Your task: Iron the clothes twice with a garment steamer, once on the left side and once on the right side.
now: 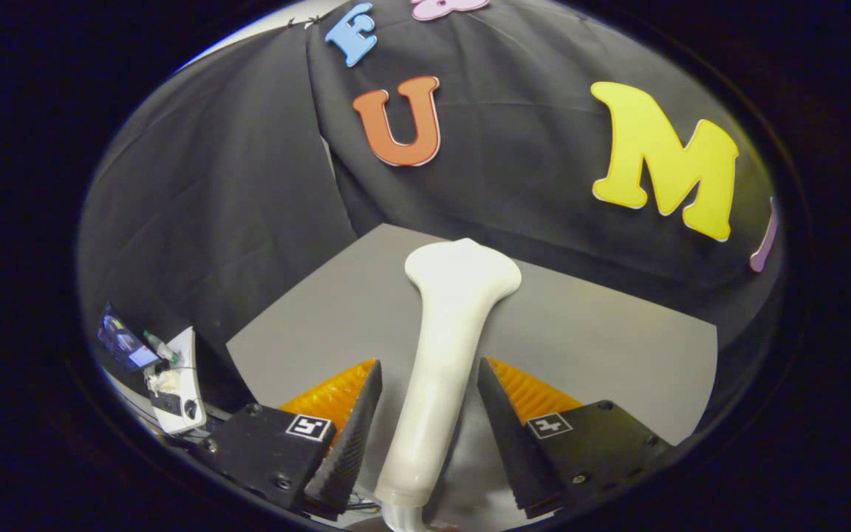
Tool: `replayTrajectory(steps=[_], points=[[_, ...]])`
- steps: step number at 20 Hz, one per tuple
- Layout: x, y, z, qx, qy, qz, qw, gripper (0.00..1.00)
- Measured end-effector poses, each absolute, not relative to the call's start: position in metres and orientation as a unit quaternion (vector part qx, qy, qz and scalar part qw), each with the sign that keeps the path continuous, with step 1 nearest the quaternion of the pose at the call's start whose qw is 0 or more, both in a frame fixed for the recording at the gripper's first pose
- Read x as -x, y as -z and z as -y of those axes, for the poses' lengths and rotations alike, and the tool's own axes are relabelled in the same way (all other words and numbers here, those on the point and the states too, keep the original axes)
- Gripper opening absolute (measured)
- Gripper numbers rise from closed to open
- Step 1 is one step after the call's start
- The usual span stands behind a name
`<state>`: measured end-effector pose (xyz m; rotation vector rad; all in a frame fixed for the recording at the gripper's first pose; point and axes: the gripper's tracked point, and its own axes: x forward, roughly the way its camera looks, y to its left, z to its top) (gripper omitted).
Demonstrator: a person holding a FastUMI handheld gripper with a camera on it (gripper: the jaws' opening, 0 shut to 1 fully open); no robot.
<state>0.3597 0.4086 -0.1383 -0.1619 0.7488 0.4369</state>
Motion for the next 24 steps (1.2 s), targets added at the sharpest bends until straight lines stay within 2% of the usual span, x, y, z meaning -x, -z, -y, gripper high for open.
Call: replayTrajectory(steps=[4, 8, 11, 15, 24], points=[[-0.368, 0.152, -0.407, 0.076, -0.184, -0.379, 0.904, 0.76], [-0.367, 0.152, -0.406, 0.062, -0.169, -0.387, 0.904, 0.58], [-0.369, 0.15, -0.405, 0.041, -0.158, -0.39, 0.906, 0.42], [-0.356, 0.126, -0.408, 0.011, -0.17, -0.375, 0.911, 0.37], [-0.317, 0.064, -0.38, -0.082, -0.193, -0.319, 0.924, 0.37]])
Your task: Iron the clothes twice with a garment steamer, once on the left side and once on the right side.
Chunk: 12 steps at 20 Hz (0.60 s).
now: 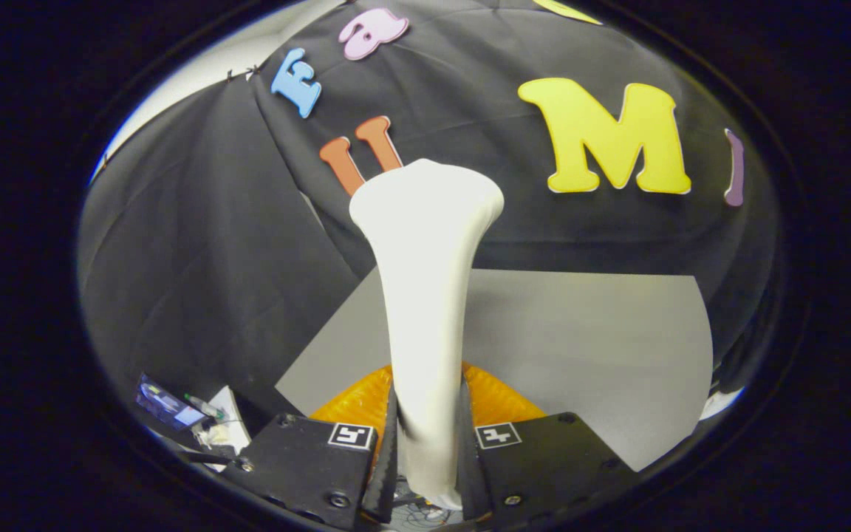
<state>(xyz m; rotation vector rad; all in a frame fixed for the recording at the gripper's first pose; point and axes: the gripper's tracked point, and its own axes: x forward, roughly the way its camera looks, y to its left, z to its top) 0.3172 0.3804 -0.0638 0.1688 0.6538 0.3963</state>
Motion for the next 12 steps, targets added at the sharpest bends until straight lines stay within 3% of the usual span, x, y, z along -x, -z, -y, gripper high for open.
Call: replayTrajectory(steps=[12], points=[[-0.275, 0.042, -0.37, -0.09, -0.19, -0.229, 0.95, 0.32]])
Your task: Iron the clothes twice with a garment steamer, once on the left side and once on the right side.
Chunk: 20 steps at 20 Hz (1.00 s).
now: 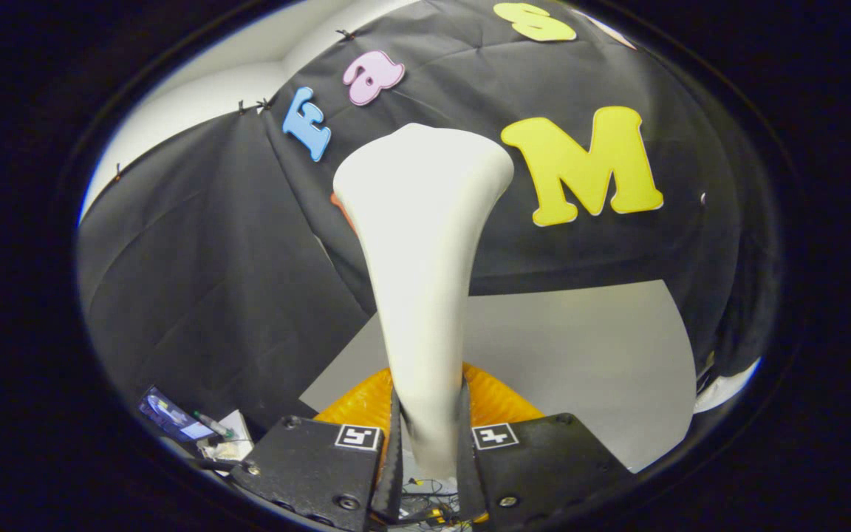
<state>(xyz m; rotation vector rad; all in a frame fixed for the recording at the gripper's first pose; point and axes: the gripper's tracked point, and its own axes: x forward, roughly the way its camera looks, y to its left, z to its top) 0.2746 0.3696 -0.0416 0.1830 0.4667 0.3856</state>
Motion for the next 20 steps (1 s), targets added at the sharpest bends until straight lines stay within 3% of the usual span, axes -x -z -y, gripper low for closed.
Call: replayTrajectory(steps=[7, 20], points=[[-0.245, 0.002, -0.35, -0.079, -0.193, -0.167, 0.964, 0.32], [-0.174, -0.053, -0.176, -0.109, -0.04, -0.076, 0.99, 0.32]])
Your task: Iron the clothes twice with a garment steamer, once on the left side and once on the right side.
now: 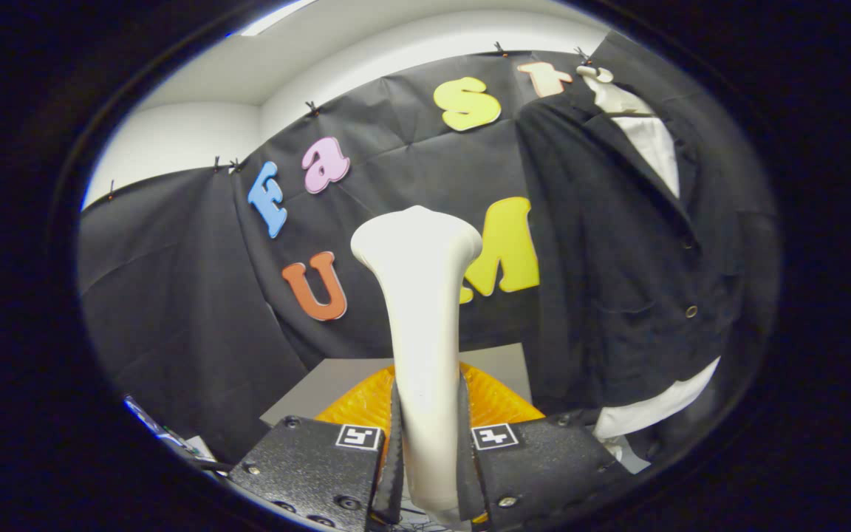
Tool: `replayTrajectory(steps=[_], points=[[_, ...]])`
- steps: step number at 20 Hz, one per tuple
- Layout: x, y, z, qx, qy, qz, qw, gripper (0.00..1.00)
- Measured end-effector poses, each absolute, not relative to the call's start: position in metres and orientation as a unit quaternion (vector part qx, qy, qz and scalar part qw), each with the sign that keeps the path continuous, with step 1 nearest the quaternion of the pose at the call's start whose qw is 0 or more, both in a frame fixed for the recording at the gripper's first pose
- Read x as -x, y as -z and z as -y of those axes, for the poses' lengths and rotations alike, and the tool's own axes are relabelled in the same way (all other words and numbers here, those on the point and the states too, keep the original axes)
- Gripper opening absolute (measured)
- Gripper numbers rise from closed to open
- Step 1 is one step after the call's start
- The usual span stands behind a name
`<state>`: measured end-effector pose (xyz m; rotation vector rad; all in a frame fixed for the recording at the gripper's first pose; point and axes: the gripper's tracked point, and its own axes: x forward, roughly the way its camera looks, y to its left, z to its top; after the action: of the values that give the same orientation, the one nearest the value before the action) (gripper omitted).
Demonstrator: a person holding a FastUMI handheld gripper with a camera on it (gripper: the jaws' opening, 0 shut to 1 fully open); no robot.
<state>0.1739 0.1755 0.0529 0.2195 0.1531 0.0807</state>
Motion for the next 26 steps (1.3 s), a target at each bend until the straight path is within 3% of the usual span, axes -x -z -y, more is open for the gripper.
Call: replayTrajectory(steps=[13, 26], points=[[-0.124, -0.171, 0.007, -0.109, 0.087, 0.058, 0.989, 0.32], [-0.2, -0.253, 0.063, -0.015, 0.131, 0.16, 0.978, 0.31]])
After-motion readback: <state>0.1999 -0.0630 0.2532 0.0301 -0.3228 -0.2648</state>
